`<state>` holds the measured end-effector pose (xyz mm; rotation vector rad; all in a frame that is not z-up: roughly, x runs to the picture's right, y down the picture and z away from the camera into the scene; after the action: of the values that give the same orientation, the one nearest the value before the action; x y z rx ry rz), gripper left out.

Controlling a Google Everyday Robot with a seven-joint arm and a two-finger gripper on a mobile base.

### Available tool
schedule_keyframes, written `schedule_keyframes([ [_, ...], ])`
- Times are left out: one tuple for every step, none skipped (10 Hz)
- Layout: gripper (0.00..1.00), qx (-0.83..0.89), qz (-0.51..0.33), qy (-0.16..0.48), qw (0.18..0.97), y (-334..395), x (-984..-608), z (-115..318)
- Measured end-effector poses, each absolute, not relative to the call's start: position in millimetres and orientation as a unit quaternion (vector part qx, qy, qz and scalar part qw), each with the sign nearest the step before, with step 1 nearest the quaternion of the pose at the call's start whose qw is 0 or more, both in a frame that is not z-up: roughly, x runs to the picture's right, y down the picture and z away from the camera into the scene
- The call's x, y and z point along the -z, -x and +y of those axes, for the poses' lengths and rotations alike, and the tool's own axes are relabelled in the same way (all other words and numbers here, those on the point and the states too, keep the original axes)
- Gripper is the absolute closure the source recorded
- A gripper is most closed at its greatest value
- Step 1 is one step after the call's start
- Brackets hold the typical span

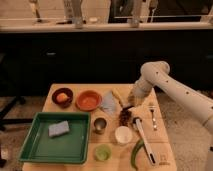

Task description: Wipe tray with eraser

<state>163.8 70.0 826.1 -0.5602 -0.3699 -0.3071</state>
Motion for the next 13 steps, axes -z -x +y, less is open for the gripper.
schedule_keyframes([
  [1.00,0.160,-0.186,0.274,0.930,-153,-825,70],
  [1.00,0.172,-0.192,0.273,0.927,-139,-823,70],
  [1.00,0.182,-0.198,0.271,0.924,-131,-820,69],
  [1.00,0.194,-0.206,0.269,0.921,-123,-815,71],
  [1.00,0.201,-0.211,0.266,0.919,-117,-811,71],
  [1.00,0.213,-0.219,0.263,0.915,-108,-807,71],
  [1.00,0.227,-0.230,0.258,0.910,-96,-798,72],
  [1.00,0.234,-0.236,0.256,0.908,-91,-794,74],
  [1.00,0.243,-0.243,0.254,0.904,-86,-789,75],
  [1.00,0.256,-0.252,0.252,0.899,-76,-782,80],
  [1.00,0.268,-0.260,0.253,0.893,-66,-777,84],
  [1.00,0.282,-0.268,0.253,0.886,-54,-771,90],
  [1.00,0.294,-0.275,0.254,0.879,-42,-766,94],
])
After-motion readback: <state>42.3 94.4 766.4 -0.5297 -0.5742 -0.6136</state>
